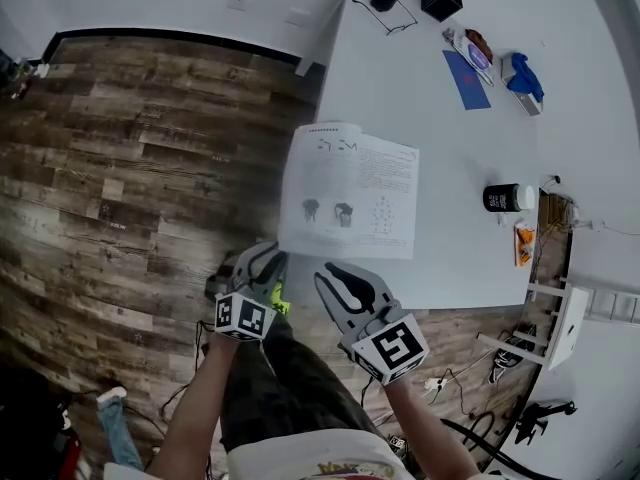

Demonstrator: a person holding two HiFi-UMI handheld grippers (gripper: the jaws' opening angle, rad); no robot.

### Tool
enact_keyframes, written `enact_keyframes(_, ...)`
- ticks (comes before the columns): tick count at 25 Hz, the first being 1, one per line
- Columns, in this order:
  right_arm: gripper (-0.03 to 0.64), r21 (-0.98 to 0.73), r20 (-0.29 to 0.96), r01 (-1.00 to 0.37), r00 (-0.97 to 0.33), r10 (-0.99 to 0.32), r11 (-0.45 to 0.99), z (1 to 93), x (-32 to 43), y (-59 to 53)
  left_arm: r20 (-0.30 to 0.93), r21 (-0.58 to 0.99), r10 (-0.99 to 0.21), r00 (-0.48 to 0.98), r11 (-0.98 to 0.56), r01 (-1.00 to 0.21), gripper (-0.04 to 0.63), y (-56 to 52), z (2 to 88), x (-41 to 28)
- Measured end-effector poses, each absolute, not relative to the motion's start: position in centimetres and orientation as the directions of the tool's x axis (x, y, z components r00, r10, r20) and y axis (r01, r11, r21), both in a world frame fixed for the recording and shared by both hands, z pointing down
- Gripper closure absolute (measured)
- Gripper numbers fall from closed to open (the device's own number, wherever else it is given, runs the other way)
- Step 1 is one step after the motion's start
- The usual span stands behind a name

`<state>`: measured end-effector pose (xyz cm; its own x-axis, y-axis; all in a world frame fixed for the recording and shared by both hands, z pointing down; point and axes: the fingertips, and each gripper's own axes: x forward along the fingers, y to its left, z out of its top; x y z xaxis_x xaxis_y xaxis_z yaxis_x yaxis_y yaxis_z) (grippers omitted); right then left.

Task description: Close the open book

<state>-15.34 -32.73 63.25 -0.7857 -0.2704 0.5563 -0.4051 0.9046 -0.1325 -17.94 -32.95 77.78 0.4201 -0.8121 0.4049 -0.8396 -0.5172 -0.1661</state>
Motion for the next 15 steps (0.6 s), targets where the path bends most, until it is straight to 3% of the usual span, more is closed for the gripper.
enact_keyframes(4, 0.556, -0.139, 0.559, -0.4, -0.787, -0.262, 0.906, 63.2, -15.2, -32.7, 0.407, -0.168, -0.819, 0.404, -0.502, -0.848, 0.496, -32.1, 77.4, -18.2)
enact_keyframes(6, 0.554, -0.145, 0.561, -0.398, -0.787, -0.256, 0.906, 63.4, -15.1, -32.8, 0.426, -0.177, -0.818, 0.386, -0.494, -0.851, 0.411, -32.1, 77.9, -18.3)
enact_keyframes(15, 0.552, -0.148, 0.574, -0.395, -0.781, -0.247, 0.907, 64.0, -14.9, -32.8, 0.435, -0.178, -0.832, 0.345, -0.455, -0.873, 0.41, -35.1, 79.1, -18.9)
